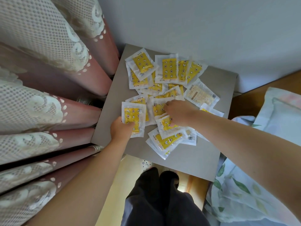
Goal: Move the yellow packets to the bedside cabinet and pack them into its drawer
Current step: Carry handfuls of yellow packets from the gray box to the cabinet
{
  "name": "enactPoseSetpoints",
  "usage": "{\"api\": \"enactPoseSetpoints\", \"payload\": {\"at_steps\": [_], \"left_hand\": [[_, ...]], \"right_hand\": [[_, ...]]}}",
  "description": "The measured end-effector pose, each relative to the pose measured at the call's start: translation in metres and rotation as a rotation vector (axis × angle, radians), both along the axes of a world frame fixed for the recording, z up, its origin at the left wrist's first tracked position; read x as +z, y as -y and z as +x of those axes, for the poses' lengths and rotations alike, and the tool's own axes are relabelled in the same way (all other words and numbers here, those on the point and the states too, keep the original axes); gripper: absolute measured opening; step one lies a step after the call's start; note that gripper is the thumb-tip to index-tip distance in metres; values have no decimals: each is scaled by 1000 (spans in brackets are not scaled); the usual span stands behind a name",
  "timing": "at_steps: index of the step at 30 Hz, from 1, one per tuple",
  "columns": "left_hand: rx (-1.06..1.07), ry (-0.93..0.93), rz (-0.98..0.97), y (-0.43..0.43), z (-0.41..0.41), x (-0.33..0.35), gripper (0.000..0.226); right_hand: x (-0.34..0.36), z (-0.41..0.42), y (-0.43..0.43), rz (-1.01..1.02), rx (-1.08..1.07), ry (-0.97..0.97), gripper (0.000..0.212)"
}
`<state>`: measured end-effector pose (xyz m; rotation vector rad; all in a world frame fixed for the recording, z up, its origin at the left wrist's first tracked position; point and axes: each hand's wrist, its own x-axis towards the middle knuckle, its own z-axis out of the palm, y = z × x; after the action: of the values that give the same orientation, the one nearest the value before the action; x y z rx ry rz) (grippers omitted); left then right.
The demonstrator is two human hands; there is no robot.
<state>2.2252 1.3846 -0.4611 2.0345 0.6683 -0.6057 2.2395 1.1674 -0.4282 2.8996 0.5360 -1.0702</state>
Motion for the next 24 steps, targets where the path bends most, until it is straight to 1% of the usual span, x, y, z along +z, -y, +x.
{"api": "enactPoseSetpoints", "payload": {"at_steps": [2,4,7,8,10,13,15,16,17,18,20,22,24], "left_hand": [[13,2,-1,4,0,1,16],[16,1,-5,8,1,1,12],[11,5,26,16,4,-1,9],[9,-2,50,20,6,-2,14],[-38,-23,148,29,9,-5,32],[-102,-33,318,44,12,-5,59],[-101,-18,331,52,15,-4,75],[-100,-22,330,56,16,-4,80],[-96,-35,332,58,19,-5,84],[-90,-55,338,60,22,-6,87],[-62,-82,352,62,26,-6,86],[-22,-109,326,59,30,-6,75],[-18,-114,302,56,31,-4,65]], "right_hand": [[5,1,4,74,-129,-31,45],[13,3,12,186,-331,1,23],[24,4,30,446,-750,44,21],[28,3,35,532,-876,56,17],[32,-3,45,667,-1108,37,17],[21,-15,57,789,-1432,-54,13],[14,-24,63,891,-1650,-174,19],[12,-29,64,944,-1741,-249,27],[9,-33,65,993,-1810,-306,35],[7,-37,66,1031,-1867,-343,38],[4,-45,67,1092,-1961,-377,30],[1,-52,67,1162,-2021,-415,19],[-1,-57,66,1224,-2051,-435,20]]}}
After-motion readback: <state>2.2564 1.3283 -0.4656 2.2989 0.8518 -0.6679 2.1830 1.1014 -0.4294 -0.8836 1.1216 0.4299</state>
